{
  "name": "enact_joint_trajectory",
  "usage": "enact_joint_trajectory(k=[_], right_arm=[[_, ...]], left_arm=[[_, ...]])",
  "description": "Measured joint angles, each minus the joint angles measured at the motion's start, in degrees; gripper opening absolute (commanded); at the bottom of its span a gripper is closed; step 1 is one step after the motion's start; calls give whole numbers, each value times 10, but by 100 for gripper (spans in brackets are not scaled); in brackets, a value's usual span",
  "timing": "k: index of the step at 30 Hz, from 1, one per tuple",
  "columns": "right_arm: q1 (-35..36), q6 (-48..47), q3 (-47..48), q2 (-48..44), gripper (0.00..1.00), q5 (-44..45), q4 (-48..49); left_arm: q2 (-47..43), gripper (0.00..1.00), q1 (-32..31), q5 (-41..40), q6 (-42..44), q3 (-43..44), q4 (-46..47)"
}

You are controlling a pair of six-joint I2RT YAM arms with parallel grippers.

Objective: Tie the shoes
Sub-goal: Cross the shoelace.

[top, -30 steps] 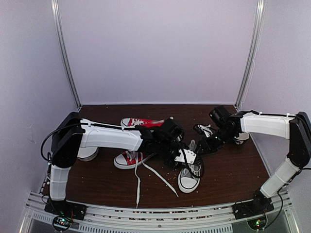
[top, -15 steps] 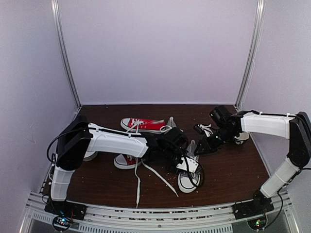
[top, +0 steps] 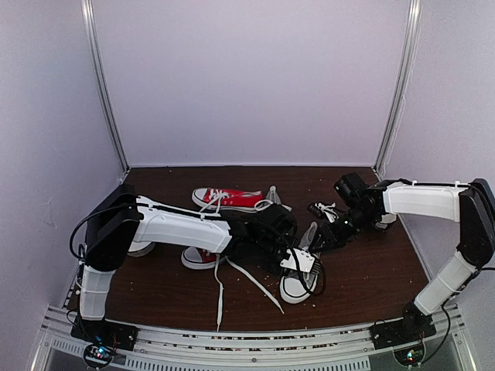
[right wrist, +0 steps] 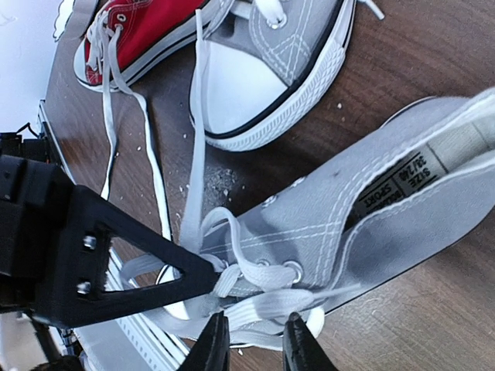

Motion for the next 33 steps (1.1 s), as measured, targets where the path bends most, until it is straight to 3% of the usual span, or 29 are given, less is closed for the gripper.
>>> enact_joint_trajectory(k=[26,29,33], right_arm=[[37,-29,-11,14,17,-54,-5],[37,-30,-11,18,14,-62,-6],[32,-28,-11,18,0,-73,-5]], left_arm=[[-63,0,19,78,-112,-27,58],[-71,0,19,87,-118,-36,66],[-76,0,19,94,-122,-41,70]])
